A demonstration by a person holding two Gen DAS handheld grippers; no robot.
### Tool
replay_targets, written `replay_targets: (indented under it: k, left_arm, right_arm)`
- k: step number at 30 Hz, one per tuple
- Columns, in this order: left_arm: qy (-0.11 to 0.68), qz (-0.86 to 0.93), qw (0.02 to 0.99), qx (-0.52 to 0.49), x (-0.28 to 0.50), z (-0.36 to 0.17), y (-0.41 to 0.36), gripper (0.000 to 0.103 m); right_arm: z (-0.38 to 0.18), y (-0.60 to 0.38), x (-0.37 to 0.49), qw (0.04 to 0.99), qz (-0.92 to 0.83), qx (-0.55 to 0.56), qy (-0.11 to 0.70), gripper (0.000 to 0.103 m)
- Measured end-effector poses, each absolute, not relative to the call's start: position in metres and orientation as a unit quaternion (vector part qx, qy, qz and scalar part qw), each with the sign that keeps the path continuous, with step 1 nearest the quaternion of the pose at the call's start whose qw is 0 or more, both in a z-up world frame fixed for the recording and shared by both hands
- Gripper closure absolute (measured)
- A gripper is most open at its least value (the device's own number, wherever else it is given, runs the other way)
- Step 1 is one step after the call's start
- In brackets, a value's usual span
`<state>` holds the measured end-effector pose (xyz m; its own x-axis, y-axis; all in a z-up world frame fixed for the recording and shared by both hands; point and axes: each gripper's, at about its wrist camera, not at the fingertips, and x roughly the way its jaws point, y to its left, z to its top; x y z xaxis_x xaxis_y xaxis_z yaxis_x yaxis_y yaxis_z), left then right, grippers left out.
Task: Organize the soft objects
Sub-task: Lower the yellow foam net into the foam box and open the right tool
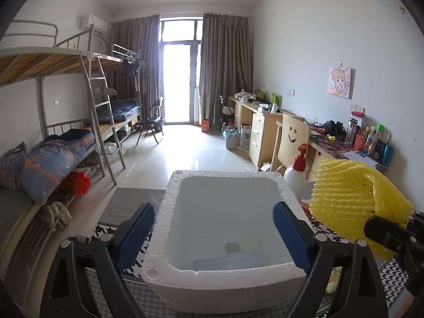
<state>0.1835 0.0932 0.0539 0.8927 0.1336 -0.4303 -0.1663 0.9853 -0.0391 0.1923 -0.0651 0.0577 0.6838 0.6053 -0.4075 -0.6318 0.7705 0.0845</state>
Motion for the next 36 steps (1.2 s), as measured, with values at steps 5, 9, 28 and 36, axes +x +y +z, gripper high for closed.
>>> replay_targets:
  k: [5, 9, 28, 36]
  left_arm:
    - [0.212, 0.067, 0.974, -0.038, 0.177, 0.055, 0.095, 0.008]
    - [0.198, 0.078, 0.977, -0.033, 0.169, 0.057, 0.094, 0.001]
    - [0.187, 0.116, 0.975, -0.033, 0.144, 0.054, 0.121, 0.001]
    - [0.193, 0.13, 0.972, -0.041, 0.132, 0.048, 0.134, 0.001]
  right_arm:
    - [0.059, -0.064, 0.192, 0.919, 0.335, -0.033, 0.208, 0.087]
    - [0.06, -0.062, 0.192, 0.919, 0.336, -0.033, 0.205, 0.087]
    - [0.062, -0.035, 0.205, 0.913, 0.349, -0.045, 0.208, 0.087]
    - [0.06, -0.021, 0.21, 0.908, 0.355, -0.059, 0.213, 0.087]
